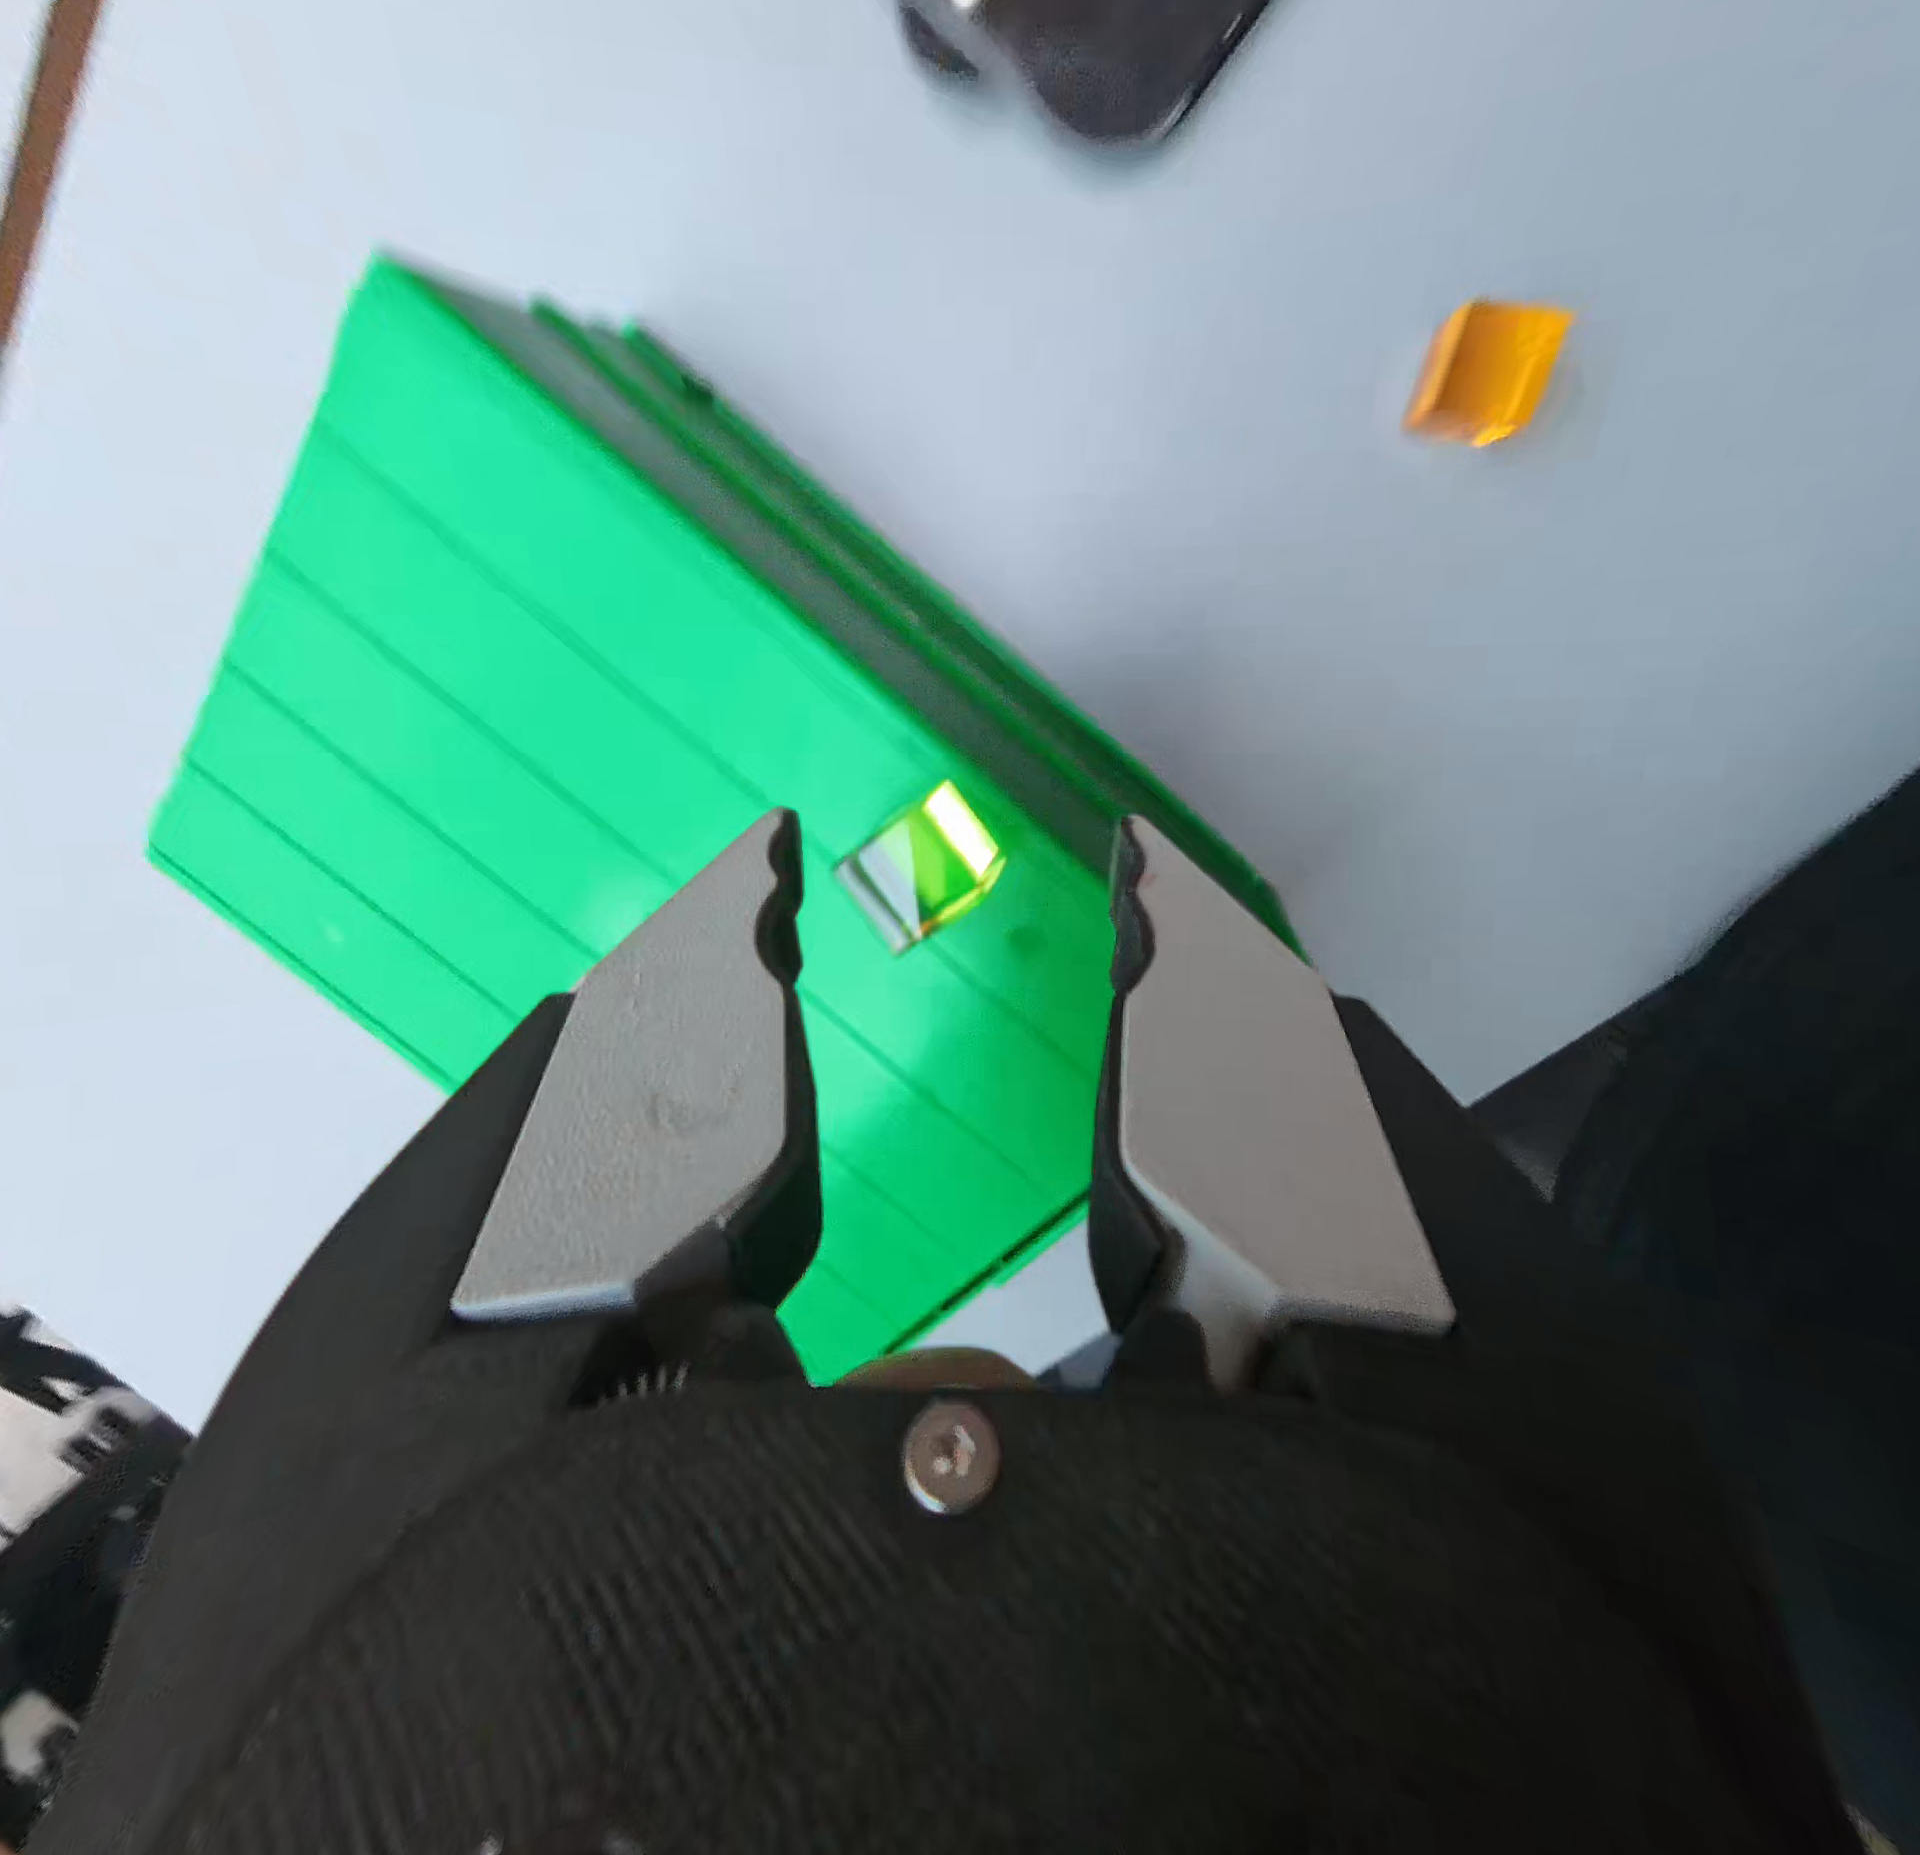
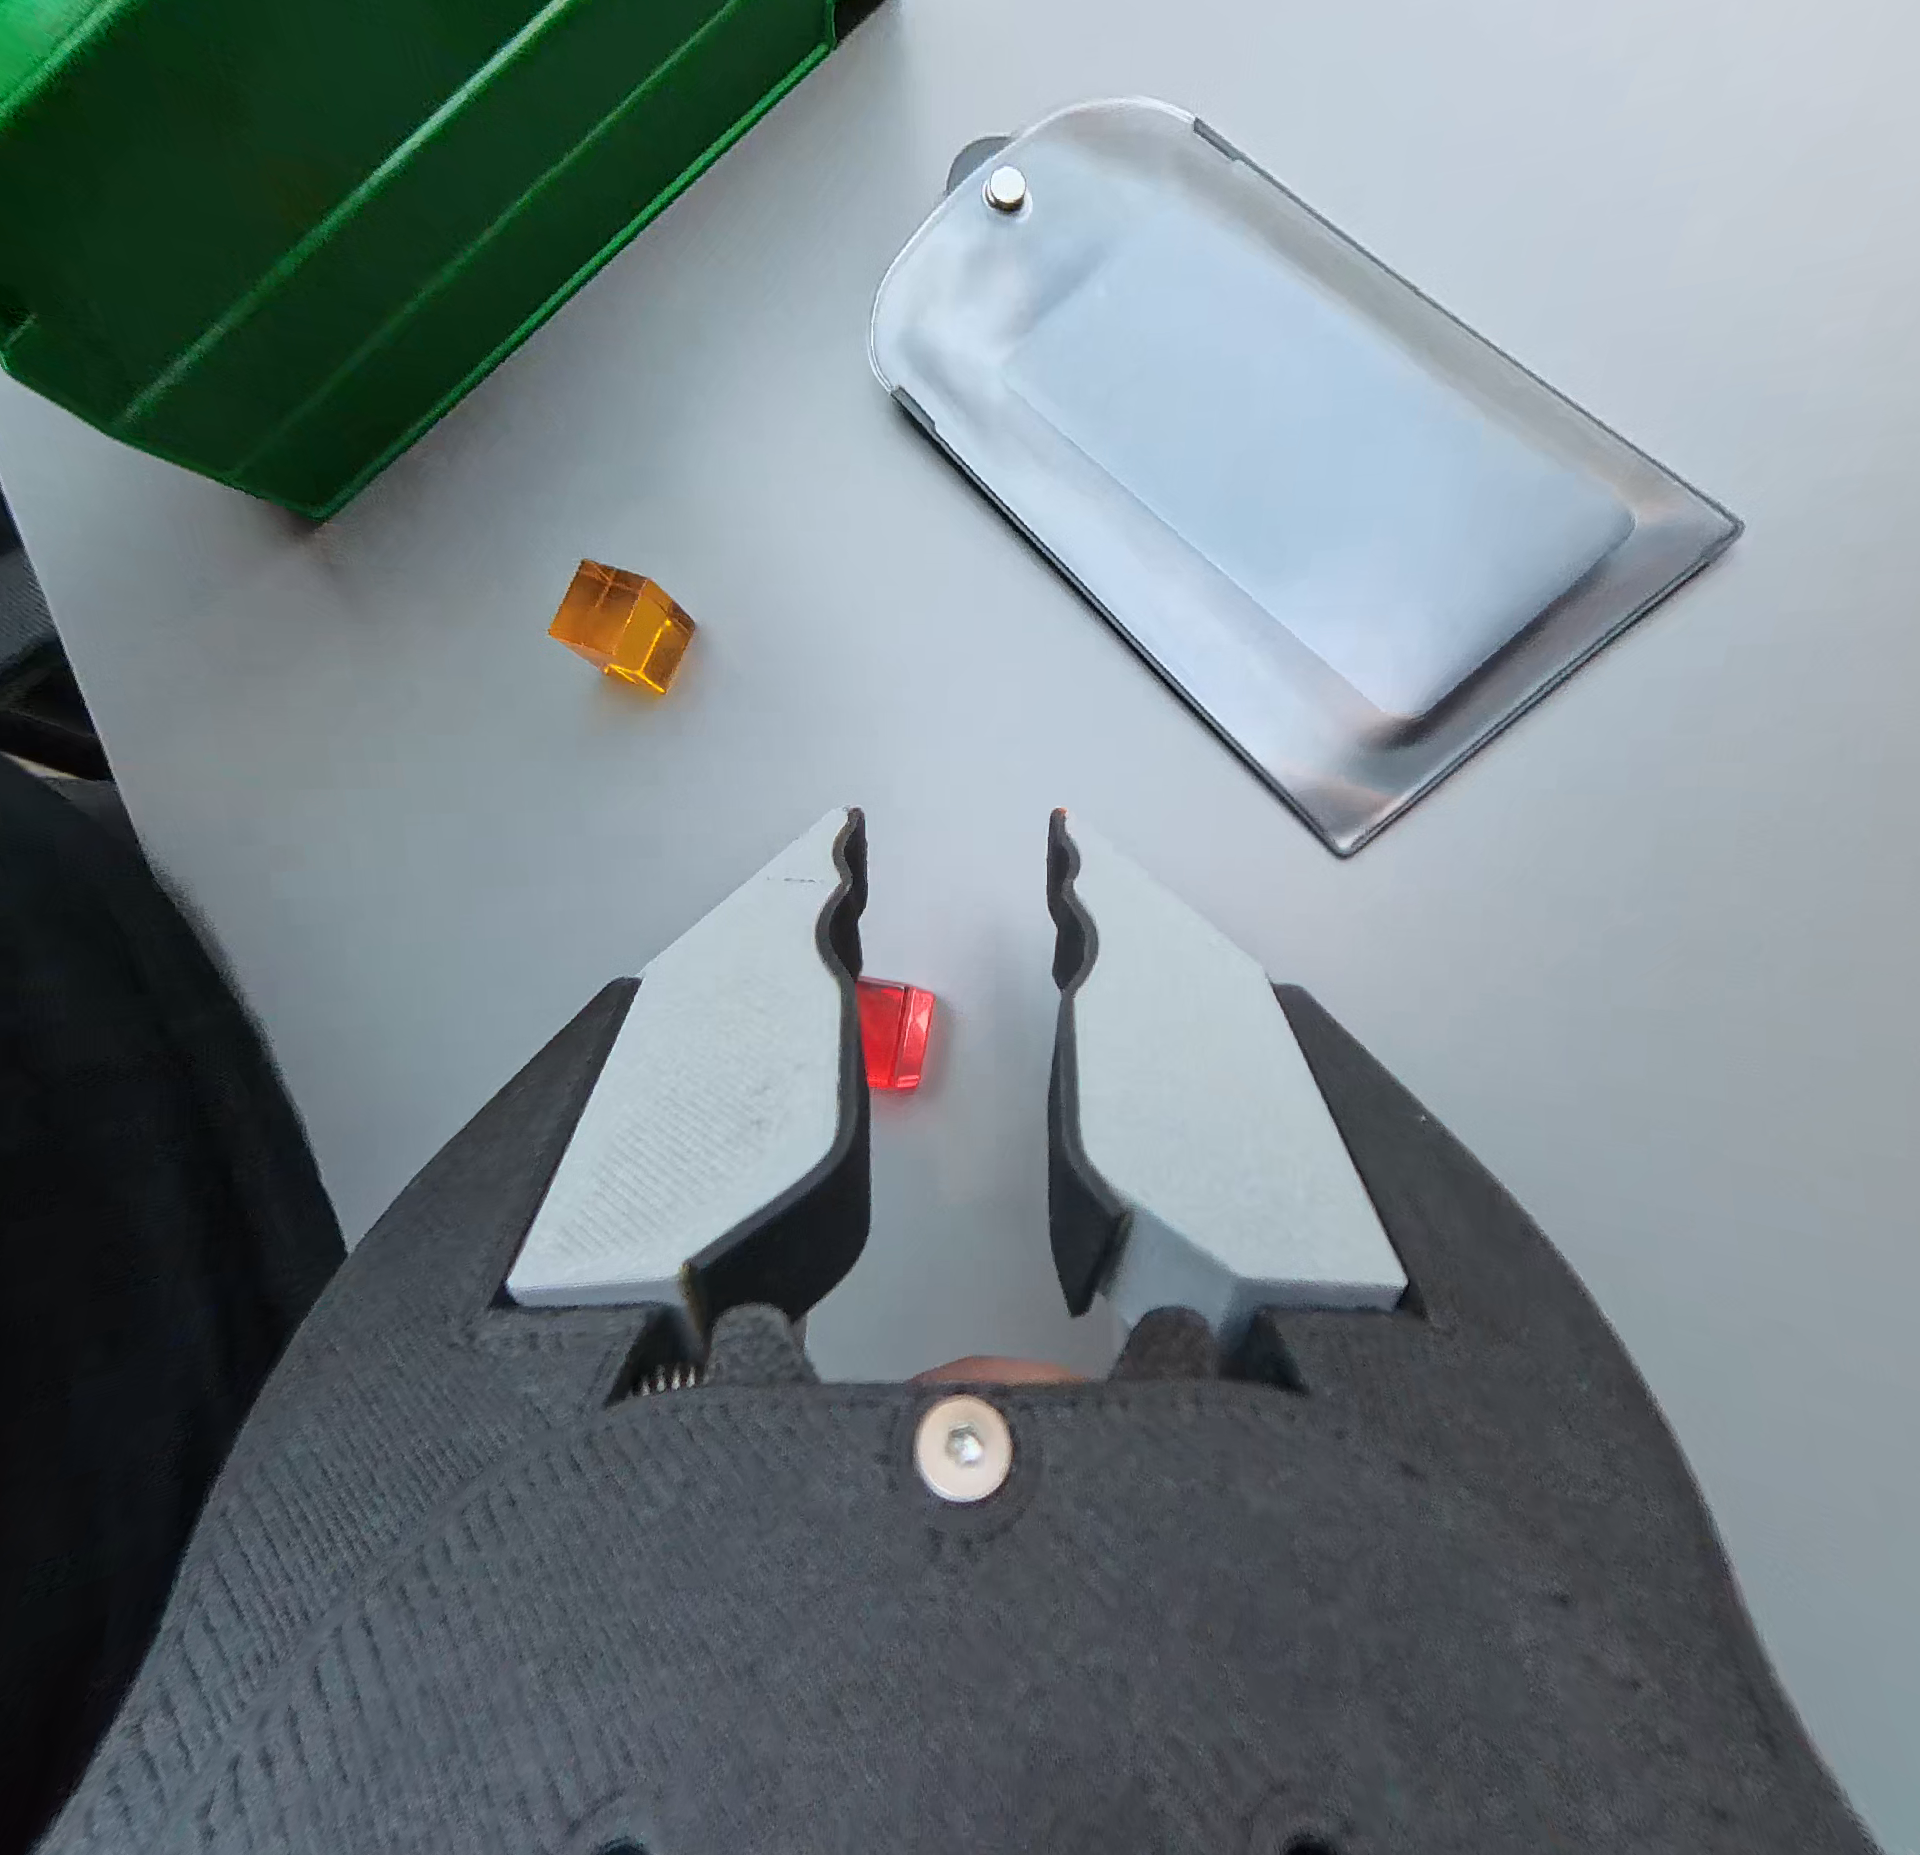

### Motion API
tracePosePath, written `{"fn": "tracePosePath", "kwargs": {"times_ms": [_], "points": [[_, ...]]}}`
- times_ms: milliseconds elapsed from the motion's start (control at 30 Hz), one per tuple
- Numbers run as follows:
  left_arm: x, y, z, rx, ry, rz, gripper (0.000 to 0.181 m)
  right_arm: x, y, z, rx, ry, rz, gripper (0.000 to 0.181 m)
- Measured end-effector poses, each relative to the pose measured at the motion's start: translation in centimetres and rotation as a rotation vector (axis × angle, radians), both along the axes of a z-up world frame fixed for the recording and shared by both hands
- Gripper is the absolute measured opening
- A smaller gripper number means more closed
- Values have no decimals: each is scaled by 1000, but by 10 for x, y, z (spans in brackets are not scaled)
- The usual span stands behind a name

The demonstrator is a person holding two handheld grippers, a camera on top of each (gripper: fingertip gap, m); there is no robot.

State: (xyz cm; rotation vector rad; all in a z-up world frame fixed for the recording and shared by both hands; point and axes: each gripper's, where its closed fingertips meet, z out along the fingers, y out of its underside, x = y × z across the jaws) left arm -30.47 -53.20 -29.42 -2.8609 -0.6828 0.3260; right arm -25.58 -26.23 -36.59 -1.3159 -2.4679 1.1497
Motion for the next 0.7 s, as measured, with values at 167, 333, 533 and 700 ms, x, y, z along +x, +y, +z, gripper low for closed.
{"fn": "tracePosePath", "kwargs": {"times_ms": [167,333,533,700], "points": [[0,-26,-20,57,-133,88,36,-9,-8,4,-2,10,34,31],[3,-11,-29,163,-205,159,32,-9,-12,7,-1,17,51,30],[-8,-10,-30,138,-153,151,28,3,-4,4,7,9,39,28],[-14,-2,-25,107,-89,116,26,11,11,1,7,-2,2,27]]}}
